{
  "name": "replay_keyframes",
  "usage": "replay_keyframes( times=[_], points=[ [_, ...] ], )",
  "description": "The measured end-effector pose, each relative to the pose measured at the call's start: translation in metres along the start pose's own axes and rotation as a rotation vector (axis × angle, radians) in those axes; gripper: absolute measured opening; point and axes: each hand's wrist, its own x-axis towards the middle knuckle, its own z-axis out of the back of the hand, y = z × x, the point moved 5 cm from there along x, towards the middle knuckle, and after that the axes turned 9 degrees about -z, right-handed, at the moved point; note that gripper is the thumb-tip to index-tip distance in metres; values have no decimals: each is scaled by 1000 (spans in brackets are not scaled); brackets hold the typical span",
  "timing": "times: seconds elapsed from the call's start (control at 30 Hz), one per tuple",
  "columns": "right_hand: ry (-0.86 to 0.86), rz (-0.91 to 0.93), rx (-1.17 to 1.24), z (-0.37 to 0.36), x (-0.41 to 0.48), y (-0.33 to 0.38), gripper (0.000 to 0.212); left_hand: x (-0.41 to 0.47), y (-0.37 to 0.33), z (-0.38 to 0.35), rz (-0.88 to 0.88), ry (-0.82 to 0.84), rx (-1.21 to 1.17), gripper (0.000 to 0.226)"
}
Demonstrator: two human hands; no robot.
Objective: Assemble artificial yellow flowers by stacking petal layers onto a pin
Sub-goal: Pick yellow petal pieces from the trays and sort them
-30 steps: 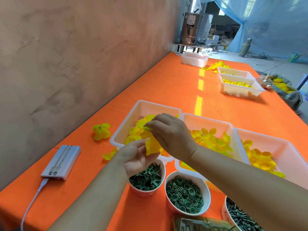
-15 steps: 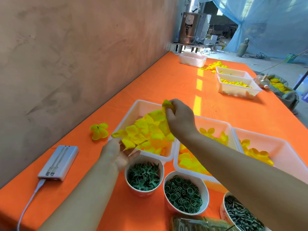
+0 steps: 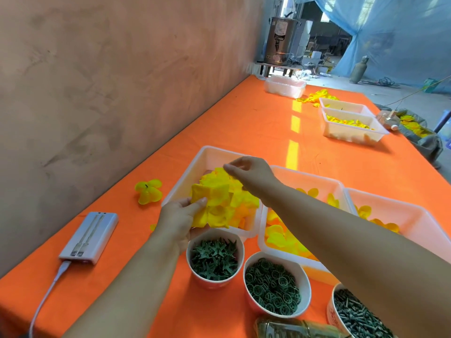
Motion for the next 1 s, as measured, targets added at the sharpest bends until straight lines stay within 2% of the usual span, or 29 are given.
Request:
replay_keyframes(
  times=[0.07, 0.1, 0.17, 0.27, 0.37, 0.43, 0.5, 0.57, 0.63, 0.7, 0.77, 0.9, 1.0],
  points=[
    [161, 17, -70, -10, -15, 8, 24, -4, -3, -8, -46, 34, 47, 4],
    [187, 30, -132, -13, -20, 10, 27, -6, -5, -11, -74, 56, 74, 6],
    [188, 38, -167, -12, -24, 12, 29, -9, -7, -18, -112, 99, 109, 8],
    [233, -8, -85, -8, -25, 9, 23, -12, -10, -21, -132, 126, 114, 6],
    [263, -35, -48, -6, -27, 5, 19, -12, -10, -21, -91, 174, 26, 5],
    [216, 2, -120, -3, -26, 6, 19, -12, -6, -22, -35, 175, -38, 11],
    [125, 159, -378, -3, -27, 11, 17, -12, 1, -23, 57, 140, -144, 11],
    [-51, 421, -680, -7, -39, 21, 17, -14, 7, -26, 193, 108, -264, 11],
    [-281, 762, -693, -5, -62, 33, 13, -15, 13, -28, 305, 56, -319, 21],
    [-371, 971, -540, 1, -81, 38, 10, -13, 18, -26, 341, 13, -337, 29],
    [-276, 892, -442, 0, -83, 37, 11, -9, 21, -22, 341, -18, -329, 30],
    [-99, 613, -244, -7, -77, 26, 6, -1, 18, -19, 313, -95, -338, 15],
    [-201, 421, 10, 8, -63, 22, 11, 8, 14, -3, 239, -221, -359, 27]
  ],
)
